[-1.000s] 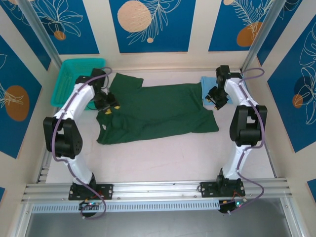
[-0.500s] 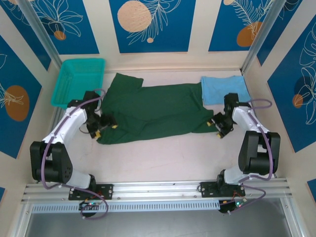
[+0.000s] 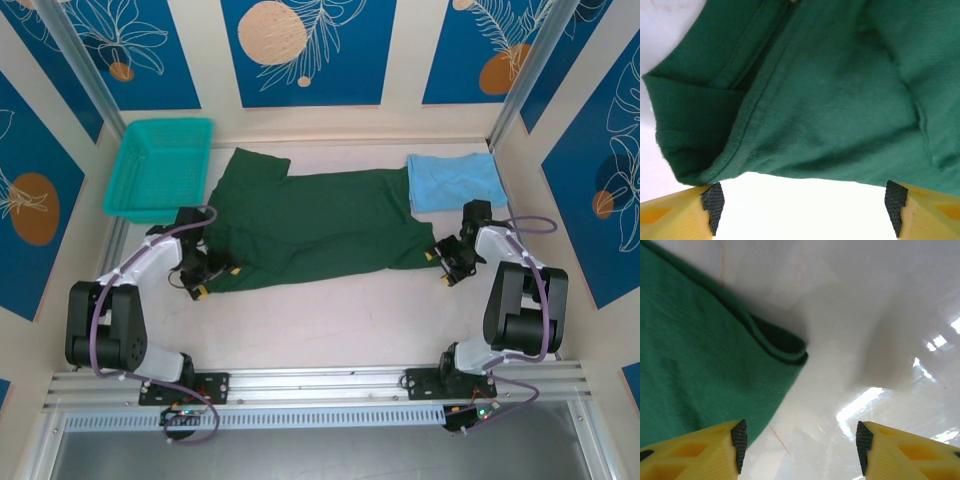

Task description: Fold and stack the t-shirts

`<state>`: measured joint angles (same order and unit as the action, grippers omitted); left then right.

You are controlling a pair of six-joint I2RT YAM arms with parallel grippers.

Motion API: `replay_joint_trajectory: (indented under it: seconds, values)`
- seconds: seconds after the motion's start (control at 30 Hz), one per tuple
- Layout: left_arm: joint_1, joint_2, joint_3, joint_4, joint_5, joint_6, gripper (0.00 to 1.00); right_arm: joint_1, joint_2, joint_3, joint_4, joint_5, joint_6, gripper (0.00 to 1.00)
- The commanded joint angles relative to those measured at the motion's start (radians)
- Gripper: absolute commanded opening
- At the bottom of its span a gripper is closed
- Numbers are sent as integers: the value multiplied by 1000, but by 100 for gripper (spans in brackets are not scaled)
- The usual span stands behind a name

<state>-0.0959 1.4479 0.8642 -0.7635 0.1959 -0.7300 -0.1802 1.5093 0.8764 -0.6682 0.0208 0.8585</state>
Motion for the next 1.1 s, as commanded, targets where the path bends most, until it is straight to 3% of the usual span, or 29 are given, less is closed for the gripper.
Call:
replay_joint_trajectory:
  seconds: [0.0,0.1,0.27,0.37,0.57,0.73,1.07]
  values:
    - [11,-6,-31,83,-32,-28,84,-4,27,7,34,-20,-7,58]
    - [18,47,-17,128,-43,-10,72,-4,72,22,43,-13,-14,52]
    - [46,111,3,183,-70,9,32,-2,129,42,32,17,-22,30]
    - [54,130,24,144,-103,33,2,-6,135,48,-5,44,-22,14]
    - [116,96,48,-11,-211,110,0,-22,84,8,-98,30,7,0]
    - [201,55,22,-74,-210,145,0,-22,-59,-98,-155,-5,75,0]
    - [211,-73,-62,-138,-159,82,0,-13,-324,-241,-318,41,275,0]
